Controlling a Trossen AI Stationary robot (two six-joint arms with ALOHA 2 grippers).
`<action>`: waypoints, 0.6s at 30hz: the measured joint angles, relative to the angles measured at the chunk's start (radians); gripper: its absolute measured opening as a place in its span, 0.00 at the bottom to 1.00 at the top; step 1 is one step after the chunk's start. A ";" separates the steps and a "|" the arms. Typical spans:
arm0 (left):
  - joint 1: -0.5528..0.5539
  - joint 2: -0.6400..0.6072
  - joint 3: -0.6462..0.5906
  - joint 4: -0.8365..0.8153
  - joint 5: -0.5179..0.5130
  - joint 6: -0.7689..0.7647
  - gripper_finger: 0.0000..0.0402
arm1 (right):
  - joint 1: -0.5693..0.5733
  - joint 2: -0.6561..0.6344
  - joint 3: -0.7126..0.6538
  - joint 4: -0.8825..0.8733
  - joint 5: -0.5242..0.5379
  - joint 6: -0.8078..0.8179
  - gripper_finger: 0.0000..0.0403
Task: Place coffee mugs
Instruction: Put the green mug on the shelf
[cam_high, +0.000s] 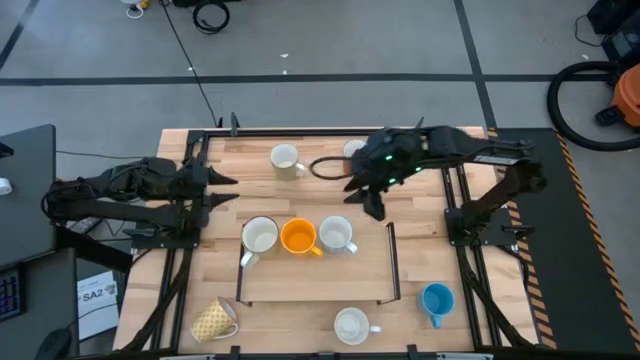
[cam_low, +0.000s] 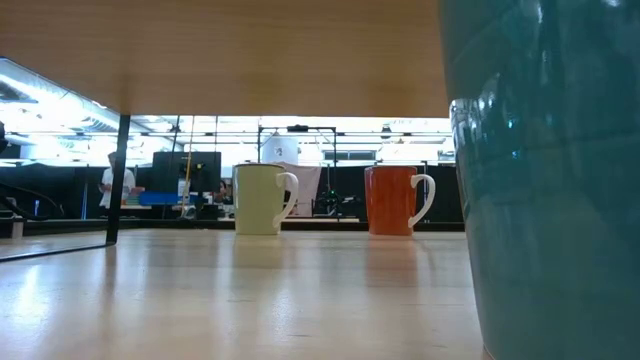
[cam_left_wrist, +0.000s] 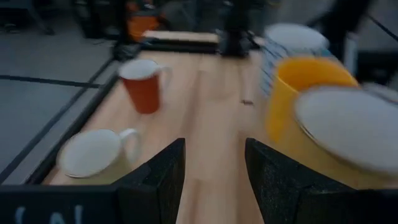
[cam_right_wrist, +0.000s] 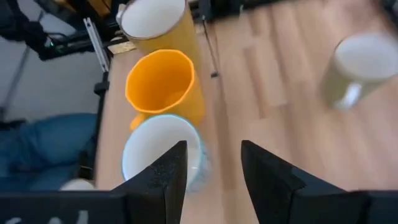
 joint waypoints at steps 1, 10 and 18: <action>0.000 0.008 0.000 0.009 -0.032 -0.018 0.43 | 0.000 -0.019 0.000 -0.007 0.015 -0.042 0.39; 0.065 0.166 0.000 0.102 -0.184 -0.149 0.43 | -0.029 -0.214 -0.186 0.036 0.106 -0.174 0.39; 0.335 0.332 0.125 0.129 -0.114 -0.208 0.43 | -0.119 -0.375 -0.475 0.204 0.108 -0.172 0.39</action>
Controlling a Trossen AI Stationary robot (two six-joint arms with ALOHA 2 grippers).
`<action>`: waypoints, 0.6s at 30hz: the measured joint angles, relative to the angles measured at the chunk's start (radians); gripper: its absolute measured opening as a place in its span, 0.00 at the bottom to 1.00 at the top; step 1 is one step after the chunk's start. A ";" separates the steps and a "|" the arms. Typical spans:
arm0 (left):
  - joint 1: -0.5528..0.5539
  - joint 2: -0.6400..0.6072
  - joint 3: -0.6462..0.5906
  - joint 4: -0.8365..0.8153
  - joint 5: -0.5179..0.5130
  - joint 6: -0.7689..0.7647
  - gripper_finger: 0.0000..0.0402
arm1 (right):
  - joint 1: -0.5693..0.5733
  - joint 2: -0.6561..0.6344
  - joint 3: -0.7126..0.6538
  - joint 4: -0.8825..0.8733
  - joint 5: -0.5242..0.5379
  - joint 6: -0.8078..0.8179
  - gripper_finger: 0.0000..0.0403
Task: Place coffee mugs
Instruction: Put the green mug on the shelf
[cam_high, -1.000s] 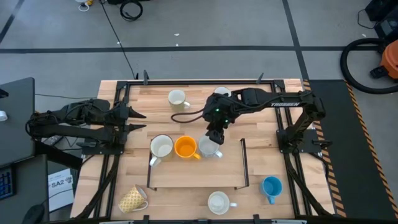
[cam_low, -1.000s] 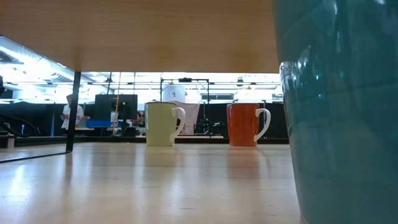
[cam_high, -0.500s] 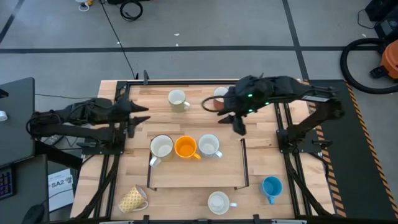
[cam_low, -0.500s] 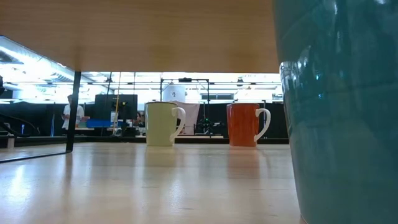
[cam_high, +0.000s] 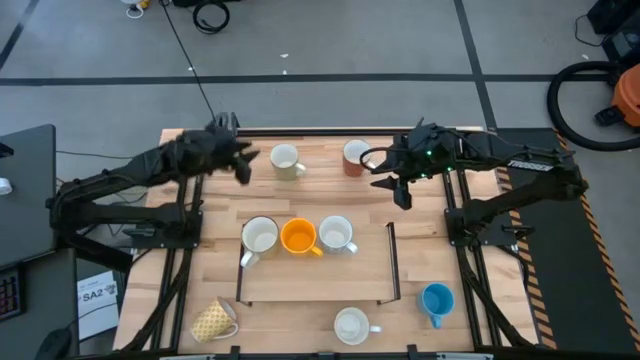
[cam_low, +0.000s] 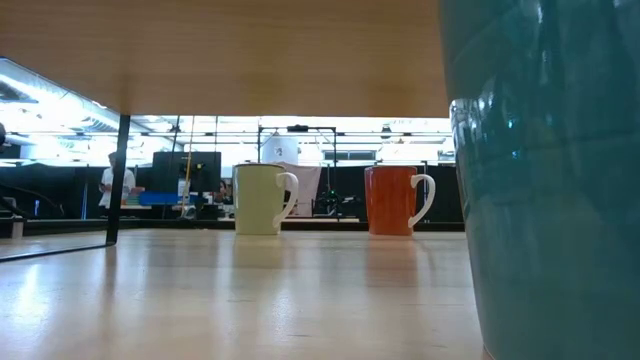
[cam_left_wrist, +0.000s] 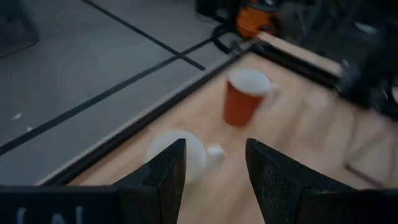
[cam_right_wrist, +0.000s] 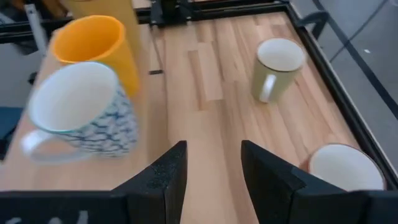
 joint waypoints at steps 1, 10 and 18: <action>0.040 0.020 0.022 0.002 0.018 -0.010 0.43 | -0.012 -0.010 -0.021 0.017 0.000 -0.001 0.39; 0.311 0.201 0.092 -0.015 0.215 -0.099 0.43 | -0.101 -0.015 -0.104 0.057 -0.002 -0.104 0.39; 0.403 0.346 0.092 -0.017 0.322 -0.126 0.43 | -0.152 -0.009 -0.106 0.072 -0.002 -0.164 0.39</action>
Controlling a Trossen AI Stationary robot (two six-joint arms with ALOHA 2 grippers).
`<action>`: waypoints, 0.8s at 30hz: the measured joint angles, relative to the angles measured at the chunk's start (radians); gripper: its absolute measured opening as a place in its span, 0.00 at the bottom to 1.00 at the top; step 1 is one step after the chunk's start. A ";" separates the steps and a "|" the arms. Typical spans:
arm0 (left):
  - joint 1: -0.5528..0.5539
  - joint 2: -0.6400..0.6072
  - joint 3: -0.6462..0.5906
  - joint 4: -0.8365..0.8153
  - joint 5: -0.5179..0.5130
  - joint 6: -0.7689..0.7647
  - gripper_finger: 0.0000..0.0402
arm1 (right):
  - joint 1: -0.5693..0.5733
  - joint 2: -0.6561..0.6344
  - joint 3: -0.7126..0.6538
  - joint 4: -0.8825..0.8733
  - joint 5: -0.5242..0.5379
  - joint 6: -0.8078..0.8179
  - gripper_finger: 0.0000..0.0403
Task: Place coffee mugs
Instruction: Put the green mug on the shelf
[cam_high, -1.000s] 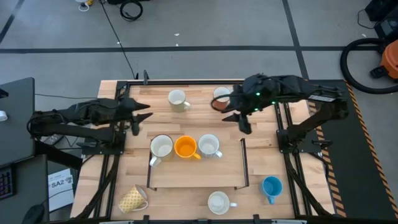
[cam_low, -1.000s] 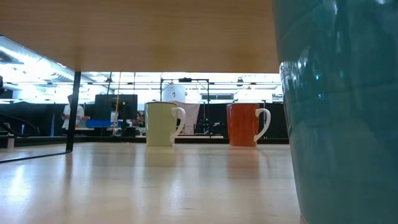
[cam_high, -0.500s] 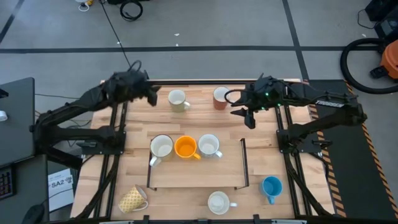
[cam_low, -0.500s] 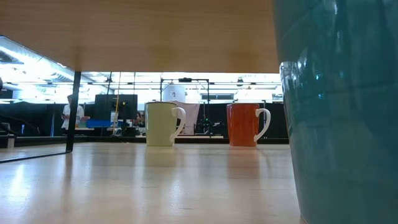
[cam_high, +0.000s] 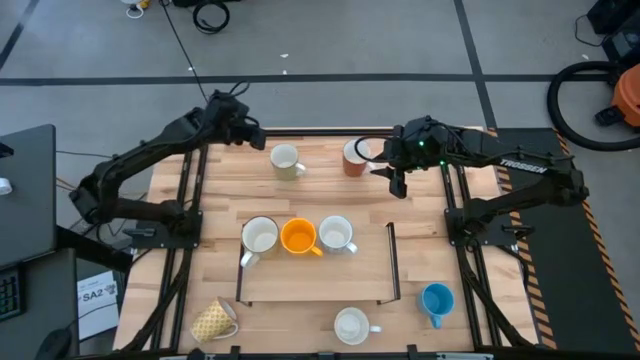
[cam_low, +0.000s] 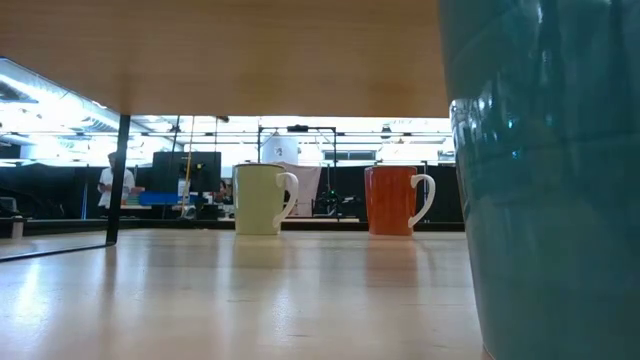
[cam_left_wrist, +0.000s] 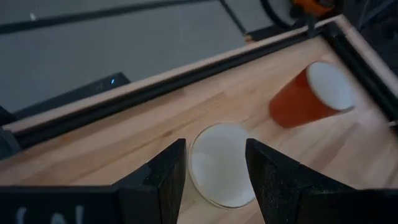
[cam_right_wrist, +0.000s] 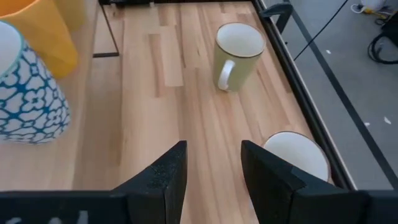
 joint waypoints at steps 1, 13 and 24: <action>0.006 0.016 0.000 0.000 0.001 0.000 0.43 | -0.005 0.000 0.000 0.001 0.000 -0.003 0.39; 0.022 0.160 0.000 -0.041 0.001 -0.022 0.43 | -0.063 0.000 0.000 0.012 0.000 -0.004 0.39; -0.042 0.253 -0.001 -0.046 0.002 -0.053 0.43 | -0.076 0.000 0.000 0.012 -0.006 -0.004 0.39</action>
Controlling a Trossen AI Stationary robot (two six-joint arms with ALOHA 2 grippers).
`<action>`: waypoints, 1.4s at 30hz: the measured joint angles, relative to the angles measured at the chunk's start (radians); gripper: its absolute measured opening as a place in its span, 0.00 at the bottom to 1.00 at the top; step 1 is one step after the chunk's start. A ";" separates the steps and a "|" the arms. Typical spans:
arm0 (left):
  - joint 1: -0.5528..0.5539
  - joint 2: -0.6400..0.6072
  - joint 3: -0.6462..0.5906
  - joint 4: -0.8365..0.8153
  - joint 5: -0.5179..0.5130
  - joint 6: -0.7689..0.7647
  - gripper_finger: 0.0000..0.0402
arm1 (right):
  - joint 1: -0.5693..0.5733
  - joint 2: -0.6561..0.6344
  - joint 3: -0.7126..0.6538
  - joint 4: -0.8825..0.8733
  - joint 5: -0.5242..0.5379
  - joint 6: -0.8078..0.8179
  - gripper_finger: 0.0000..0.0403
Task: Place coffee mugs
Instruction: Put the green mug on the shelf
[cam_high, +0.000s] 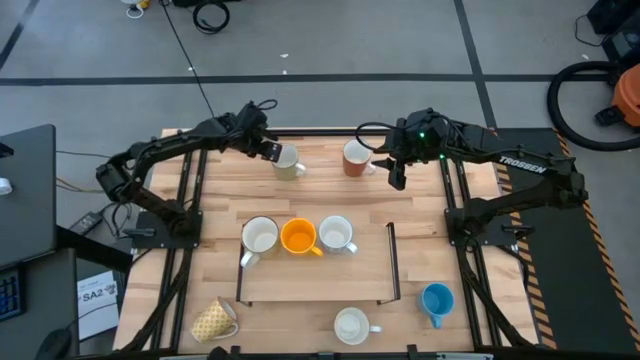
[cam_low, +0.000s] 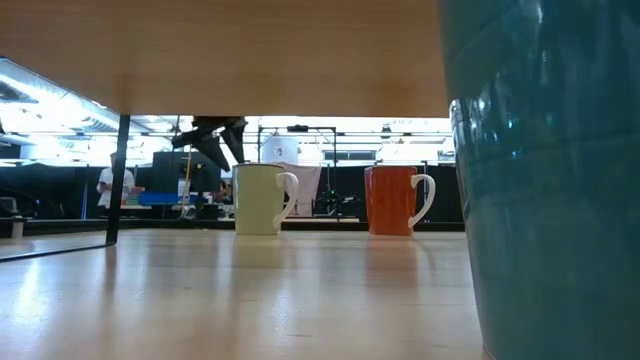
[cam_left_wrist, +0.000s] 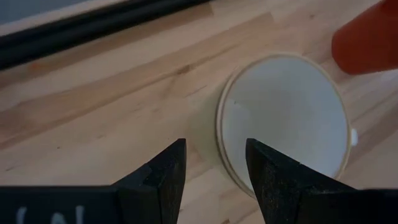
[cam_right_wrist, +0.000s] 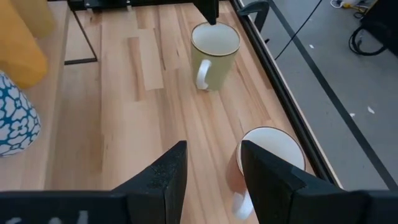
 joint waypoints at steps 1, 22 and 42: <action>-0.005 0.001 0.000 0.001 -0.001 0.000 0.43 | 0.000 0.000 0.000 0.000 -0.004 0.000 0.39; -0.036 0.097 0.000 -0.007 -0.006 -0.024 0.43 | 0.000 0.000 0.001 0.000 -0.007 0.003 0.39; -0.034 0.097 0.000 -0.038 -0.006 0.027 0.08 | 0.000 0.000 0.001 -0.001 -0.007 0.001 0.39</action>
